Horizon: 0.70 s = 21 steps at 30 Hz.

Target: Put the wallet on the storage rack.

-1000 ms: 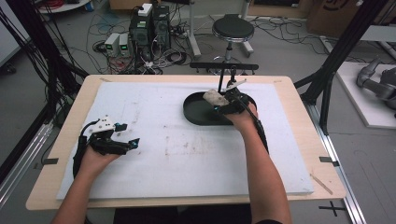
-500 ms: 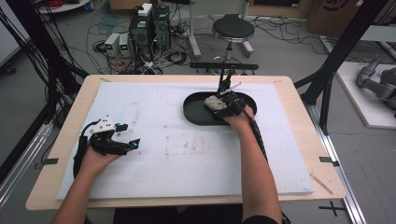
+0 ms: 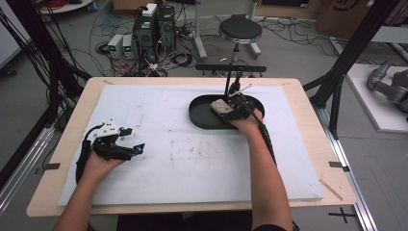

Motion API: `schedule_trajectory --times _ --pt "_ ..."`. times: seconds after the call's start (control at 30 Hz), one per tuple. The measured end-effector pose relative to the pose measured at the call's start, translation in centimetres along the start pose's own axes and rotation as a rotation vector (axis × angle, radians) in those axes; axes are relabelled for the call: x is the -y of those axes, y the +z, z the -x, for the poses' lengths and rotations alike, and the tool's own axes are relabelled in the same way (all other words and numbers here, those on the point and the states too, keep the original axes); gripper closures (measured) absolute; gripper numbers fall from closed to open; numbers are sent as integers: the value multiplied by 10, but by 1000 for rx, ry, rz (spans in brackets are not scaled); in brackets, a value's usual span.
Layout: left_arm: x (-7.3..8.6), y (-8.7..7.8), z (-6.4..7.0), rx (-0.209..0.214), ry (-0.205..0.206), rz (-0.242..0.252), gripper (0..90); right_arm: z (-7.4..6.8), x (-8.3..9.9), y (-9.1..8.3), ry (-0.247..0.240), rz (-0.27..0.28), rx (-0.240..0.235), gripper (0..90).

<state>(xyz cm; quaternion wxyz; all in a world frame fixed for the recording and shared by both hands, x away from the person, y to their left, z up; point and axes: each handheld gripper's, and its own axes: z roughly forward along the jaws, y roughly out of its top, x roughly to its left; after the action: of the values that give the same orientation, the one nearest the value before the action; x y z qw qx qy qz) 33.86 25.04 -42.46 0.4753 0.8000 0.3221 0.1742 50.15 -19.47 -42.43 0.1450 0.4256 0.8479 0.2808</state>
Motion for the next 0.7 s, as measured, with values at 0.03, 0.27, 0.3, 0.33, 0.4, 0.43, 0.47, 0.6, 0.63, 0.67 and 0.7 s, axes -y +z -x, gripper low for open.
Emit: schedule_trajectory --times 0.03,0.27,0.3,0.33,0.4,0.43,0.47,0.6,0.63,0.67,0.7 --pt "0 0 0 1 0 1 167 0 0 -3 6 4 3 244" --pt "0 0 1 2 4 0 167 1 0 -28 1 55 4 219" --pt "0 0 1 1 3 0 167 1 1 -33 -2 62 3 217" --pt "0 0 1 2 2 0 167 0 1 -37 0 72 2 215" --pt "0 0 1 3 2 4 167 0 1 -46 -4 91 5 213" --pt "-1 0 1 3 3 5 167 -1 2 -50 -7 98 3 212" --pt "-1 0 2 3 1 6 167 0 2 -54 -12 108 3 211" --pt "-1 0 3 7 3 5 167 -1 8 -70 -11 150 -6 211" --pt "-1 0 3 6 8 3 167 -1 9 -73 -9 155 -8 211" --pt "-1 1 3 7 8 3 167 -1 11 -77 -11 162 -8 211" --pt "-1 1 4 7 8 4 167 -1 13 -80 -10 168 -10 209"
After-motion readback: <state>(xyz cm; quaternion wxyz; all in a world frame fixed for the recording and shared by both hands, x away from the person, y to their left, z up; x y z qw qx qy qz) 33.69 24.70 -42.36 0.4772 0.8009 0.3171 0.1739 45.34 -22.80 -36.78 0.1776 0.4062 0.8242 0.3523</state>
